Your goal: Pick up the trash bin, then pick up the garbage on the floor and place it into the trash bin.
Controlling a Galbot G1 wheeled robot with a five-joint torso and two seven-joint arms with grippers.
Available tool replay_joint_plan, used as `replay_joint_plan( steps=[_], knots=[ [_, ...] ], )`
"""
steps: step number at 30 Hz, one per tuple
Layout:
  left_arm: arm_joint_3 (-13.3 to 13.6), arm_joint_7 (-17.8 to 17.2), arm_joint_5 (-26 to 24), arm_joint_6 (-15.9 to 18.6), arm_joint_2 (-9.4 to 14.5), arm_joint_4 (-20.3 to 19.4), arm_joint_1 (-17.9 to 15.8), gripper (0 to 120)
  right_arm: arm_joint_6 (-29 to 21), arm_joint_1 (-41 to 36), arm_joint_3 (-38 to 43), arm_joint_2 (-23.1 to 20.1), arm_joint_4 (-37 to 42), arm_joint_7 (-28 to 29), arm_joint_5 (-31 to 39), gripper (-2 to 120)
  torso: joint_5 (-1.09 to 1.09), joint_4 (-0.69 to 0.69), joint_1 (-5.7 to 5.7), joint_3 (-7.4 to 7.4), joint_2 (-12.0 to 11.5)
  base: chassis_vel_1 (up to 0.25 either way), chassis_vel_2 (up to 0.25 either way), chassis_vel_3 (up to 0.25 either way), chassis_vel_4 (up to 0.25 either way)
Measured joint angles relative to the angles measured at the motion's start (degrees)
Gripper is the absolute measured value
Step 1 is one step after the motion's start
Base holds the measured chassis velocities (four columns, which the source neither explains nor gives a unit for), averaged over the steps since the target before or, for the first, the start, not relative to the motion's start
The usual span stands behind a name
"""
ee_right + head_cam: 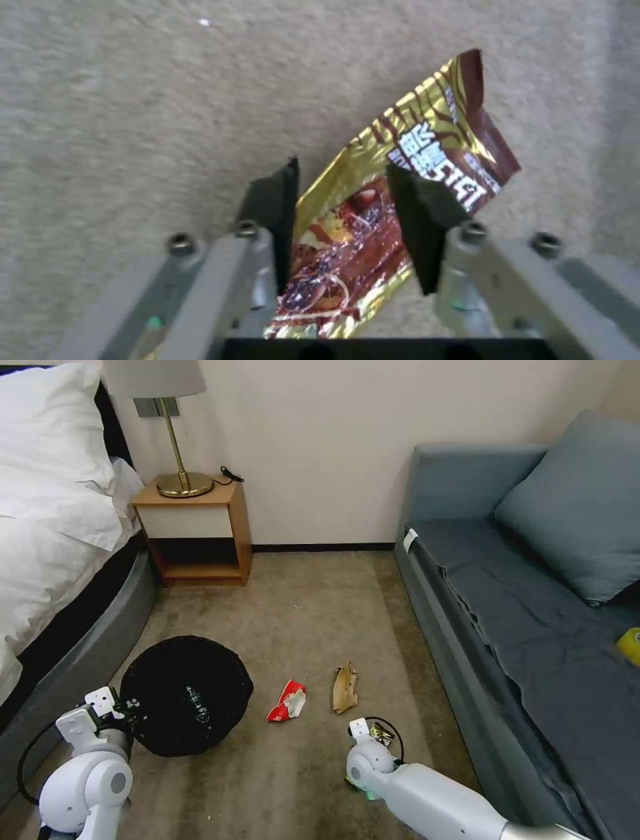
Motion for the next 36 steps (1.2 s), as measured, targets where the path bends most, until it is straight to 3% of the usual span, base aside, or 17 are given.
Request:
replay_joint_plan(
  steps=[10, 24, 29, 36],
  knots=[
    [0.08, 0.04, 0.03, -0.07, 0.08, 0.11, -0.19, 2, 0.32, -0.82, -0.01, -3.06, 2.35, 0.17, 0.56, 0, 0.01, 0.0, 0.0, 0.0, 0.0, 0.0, 0.0, 0.0, 0.0],
    [0.26, 0.27, 0.08, -0.37, -0.29, 0.42, -0.39, 2, 2.53, -1.16, -1.41, -6.84, 6.68, -0.08, 1.48, 0, 0.0, 0.01, 0.0, 0.0, 0.0, 0.0, 0.0, 0.0, 0.0],
    [0.26, 0.59, 0.07, -0.53, -0.32, 0.03, -0.19, 2, 7.05, -0.56, -2.51, -9.63, 8.44, -6.75, -3.52, 0, 0.0, 0.0, 0.0, 0.0, 0.0, 0.0, 0.0, 0.0, 0.0],
    [0.2, 1.3, -0.09, -1.1, -0.08, -1.13, 0.17, 2, 19.4, 4.17, -8.91, -15.69, 7.66, -25.72, -21.71, 4, 0.01, 0.0, 0.0, 0.0, 0.0, 0.0, 0.0, 0.0, 0.0]
  ],
)
